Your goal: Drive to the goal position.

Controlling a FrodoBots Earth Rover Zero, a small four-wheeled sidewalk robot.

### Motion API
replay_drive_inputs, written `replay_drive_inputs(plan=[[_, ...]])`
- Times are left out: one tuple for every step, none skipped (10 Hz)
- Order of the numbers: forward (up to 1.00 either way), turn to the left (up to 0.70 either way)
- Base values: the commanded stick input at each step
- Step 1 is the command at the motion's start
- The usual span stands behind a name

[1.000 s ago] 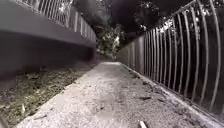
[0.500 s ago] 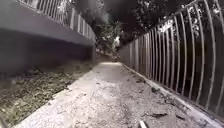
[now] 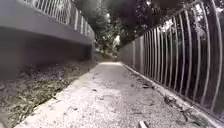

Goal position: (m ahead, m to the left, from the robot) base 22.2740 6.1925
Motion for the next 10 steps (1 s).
replay_drive_inputs(plan=[[1.0, -0.06], [1.0, -0.29], [1.0, -0.28], [1.0, -0.06], [1.0, 0.0], [1.0, 0.0], [1.0, 0.0], [1.0, 0.0], [1.0, 0.0], [1.0, 0.0]])
